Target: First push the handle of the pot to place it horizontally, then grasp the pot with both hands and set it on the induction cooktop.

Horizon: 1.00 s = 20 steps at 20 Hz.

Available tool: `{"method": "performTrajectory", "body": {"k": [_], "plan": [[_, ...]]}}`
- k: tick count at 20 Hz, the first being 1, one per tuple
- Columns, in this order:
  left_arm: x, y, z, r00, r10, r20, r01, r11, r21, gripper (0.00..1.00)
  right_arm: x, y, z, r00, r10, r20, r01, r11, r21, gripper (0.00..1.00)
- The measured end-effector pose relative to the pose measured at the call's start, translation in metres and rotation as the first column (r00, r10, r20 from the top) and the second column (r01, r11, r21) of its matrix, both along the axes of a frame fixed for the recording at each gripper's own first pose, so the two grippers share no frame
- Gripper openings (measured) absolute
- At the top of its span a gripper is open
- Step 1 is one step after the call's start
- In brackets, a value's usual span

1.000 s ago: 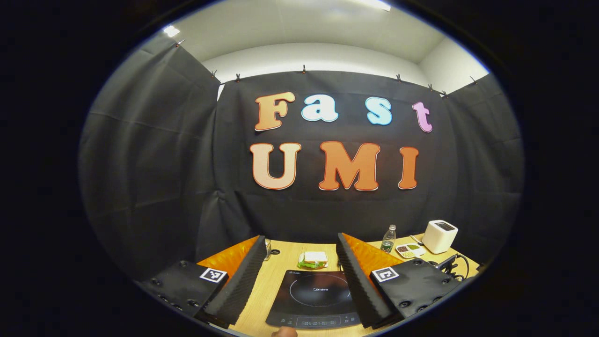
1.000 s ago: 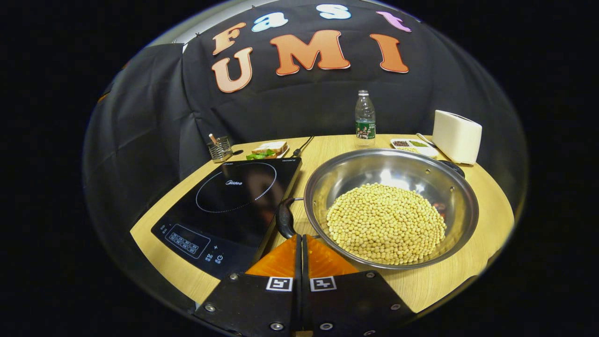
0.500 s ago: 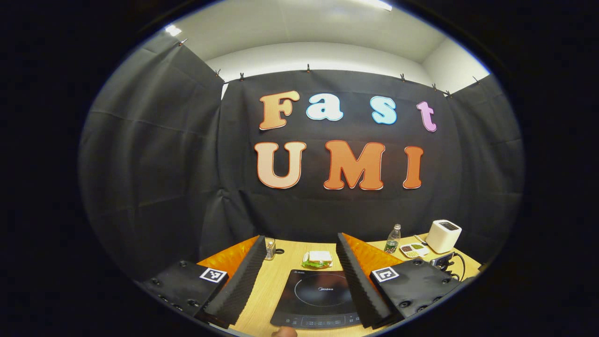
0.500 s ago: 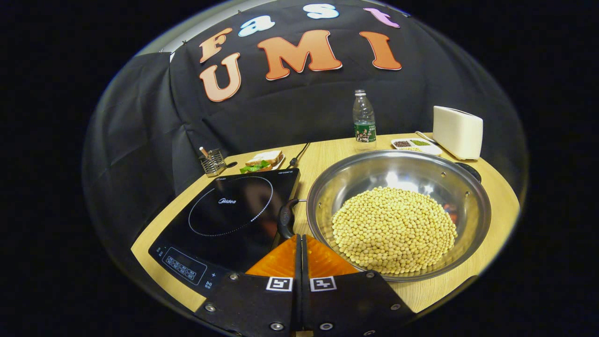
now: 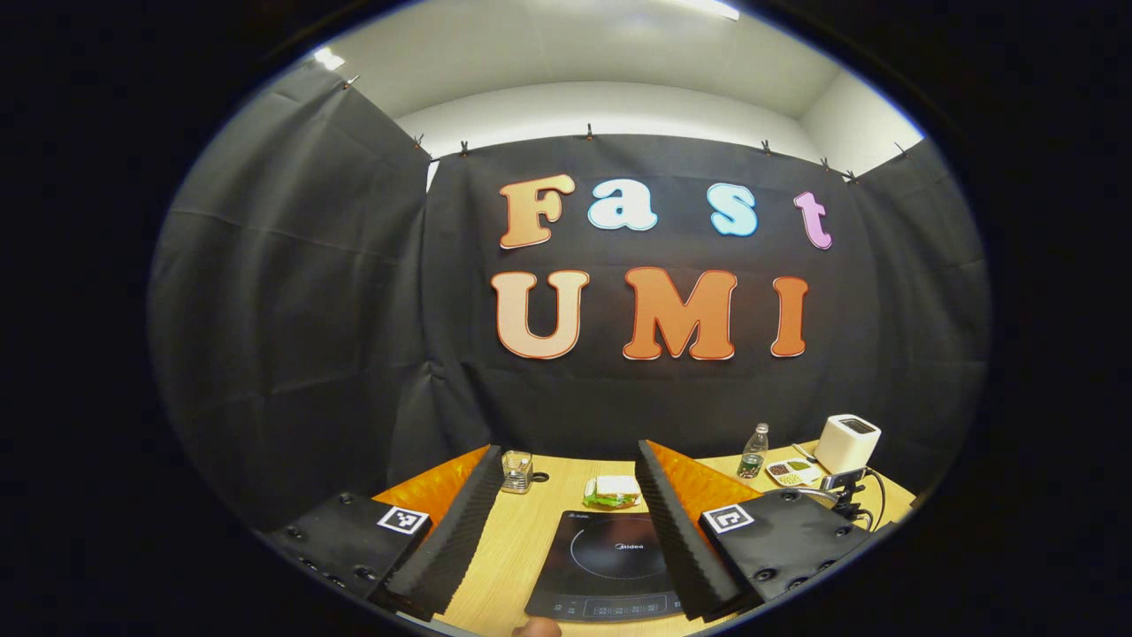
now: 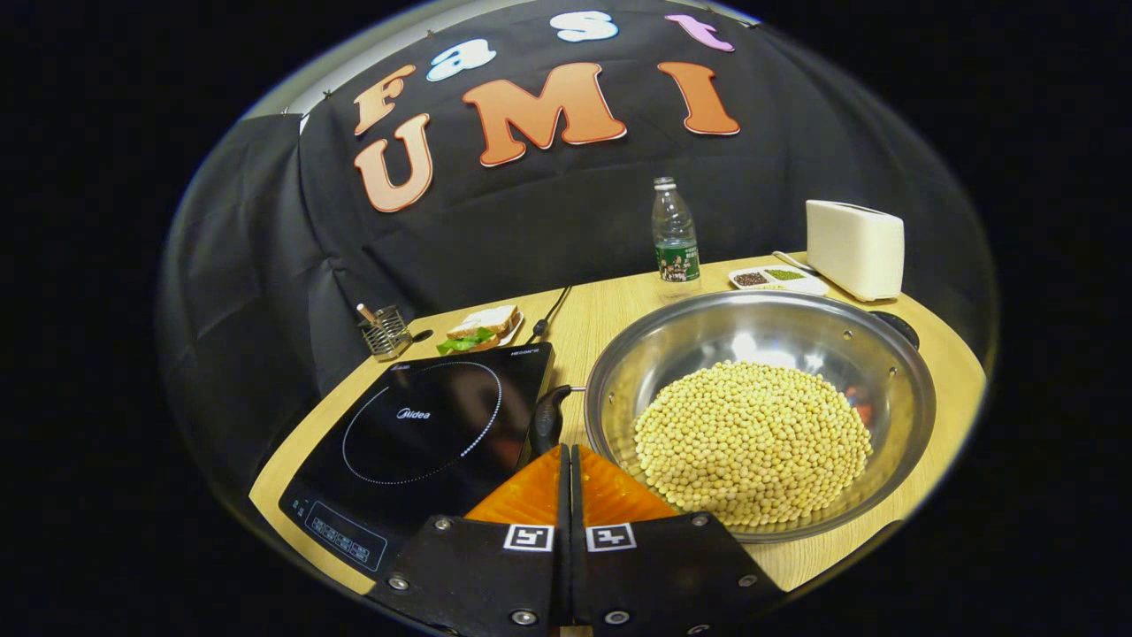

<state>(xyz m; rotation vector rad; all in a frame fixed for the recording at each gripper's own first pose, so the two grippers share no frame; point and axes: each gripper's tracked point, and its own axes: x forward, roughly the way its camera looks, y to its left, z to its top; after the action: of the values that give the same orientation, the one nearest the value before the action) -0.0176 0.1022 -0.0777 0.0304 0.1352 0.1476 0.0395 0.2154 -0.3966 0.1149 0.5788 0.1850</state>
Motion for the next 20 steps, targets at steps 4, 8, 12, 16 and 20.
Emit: {"method": "performTrajectory", "body": {"k": [4, 8, 12, 16, 20], "plan": [[-0.004, 0.008, 0.0, 1.0, 0.011, 0.001, -0.011, 1.0, 0.006, 0.98, 0.01, -0.001, -0.002, 1.0, -0.018, 0.004, 0.018, 1.0, -0.008, 0.0], [-0.011, 0.017, 0.003, 1.0, 0.026, 0.012, -0.026, 0.999, 0.021, 0.98, 0.018, -0.002, -0.002, 0.999, -0.034, -0.001, 0.034, 0.999, -0.015, 0.0], [-0.017, 0.021, 0.006, 0.999, 0.038, 0.023, -0.039, 0.999, 0.024, 0.97, 0.024, -0.004, -0.002, 0.999, -0.048, -0.009, 0.048, 0.999, -0.023, 0.0], [-0.016, 0.011, 0.005, 0.999, 0.026, 0.035, -0.026, 1.0, 0.007, 0.97, 0.019, -0.006, 0.012, 0.998, -0.054, 0.009, 0.055, 0.998, -0.027, 0.0], [-0.009, -0.011, 0.006, 0.998, -0.003, 0.058, 0.0, 0.999, 0.05, 0.98, 0.01, -0.02, 0.046, 0.998, -0.043, 0.051, 0.043, 0.999, -0.007, 0.0]]}}
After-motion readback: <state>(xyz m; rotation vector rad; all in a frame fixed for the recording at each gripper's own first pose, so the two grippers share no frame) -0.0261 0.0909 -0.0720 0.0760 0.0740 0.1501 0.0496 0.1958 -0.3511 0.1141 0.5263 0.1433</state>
